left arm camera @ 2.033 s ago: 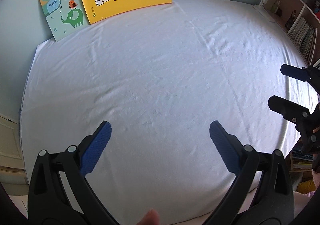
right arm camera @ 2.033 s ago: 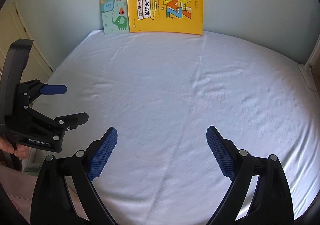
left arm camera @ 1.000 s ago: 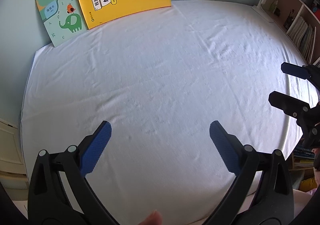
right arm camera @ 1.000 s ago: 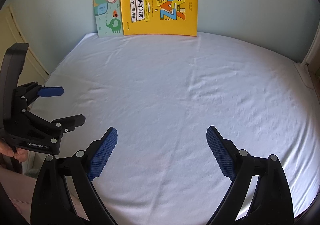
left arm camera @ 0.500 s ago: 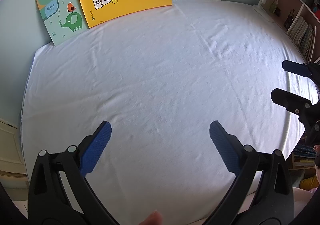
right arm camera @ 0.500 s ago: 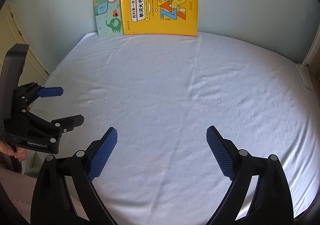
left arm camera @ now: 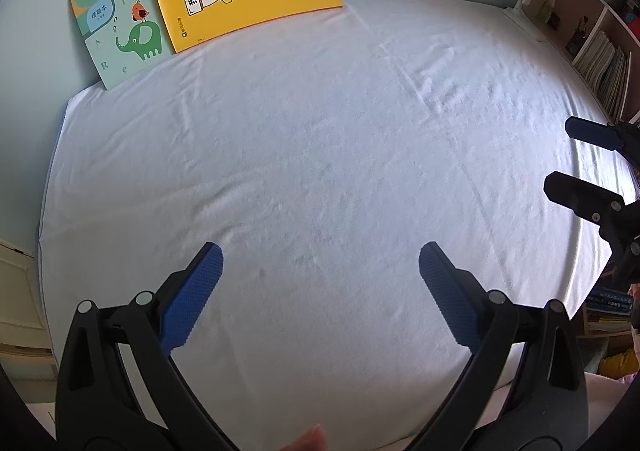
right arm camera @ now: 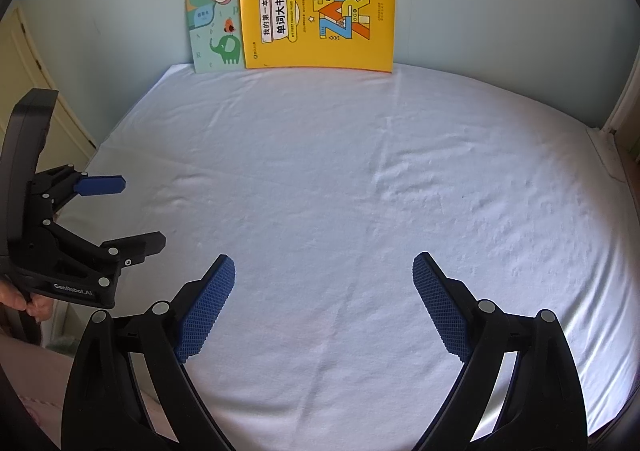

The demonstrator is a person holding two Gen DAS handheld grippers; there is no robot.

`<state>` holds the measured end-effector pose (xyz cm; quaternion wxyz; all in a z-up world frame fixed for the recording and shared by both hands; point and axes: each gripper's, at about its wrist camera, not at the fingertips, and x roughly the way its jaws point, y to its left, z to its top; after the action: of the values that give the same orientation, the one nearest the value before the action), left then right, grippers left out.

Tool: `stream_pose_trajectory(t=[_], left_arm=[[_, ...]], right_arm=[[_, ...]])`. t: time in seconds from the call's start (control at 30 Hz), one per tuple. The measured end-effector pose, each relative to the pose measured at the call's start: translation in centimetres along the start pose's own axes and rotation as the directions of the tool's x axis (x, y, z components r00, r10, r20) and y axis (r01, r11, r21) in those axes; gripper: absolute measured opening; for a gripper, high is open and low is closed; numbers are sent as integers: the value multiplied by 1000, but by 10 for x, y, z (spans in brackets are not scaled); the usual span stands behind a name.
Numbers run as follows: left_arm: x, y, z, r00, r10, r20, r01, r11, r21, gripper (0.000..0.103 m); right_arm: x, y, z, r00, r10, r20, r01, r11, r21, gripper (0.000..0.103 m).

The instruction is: Collect trash

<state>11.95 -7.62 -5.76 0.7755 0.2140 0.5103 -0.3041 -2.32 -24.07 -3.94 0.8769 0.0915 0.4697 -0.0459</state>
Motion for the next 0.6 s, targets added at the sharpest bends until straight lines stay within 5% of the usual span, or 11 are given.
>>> stream_pose_trajectory(t=[0.6], left_arm=[[3,2,0,1000,-13,-4,13,1000,-4,96]], right_arm=[[2,-2,0,1000,1,-3,-1,1000,3,90]])
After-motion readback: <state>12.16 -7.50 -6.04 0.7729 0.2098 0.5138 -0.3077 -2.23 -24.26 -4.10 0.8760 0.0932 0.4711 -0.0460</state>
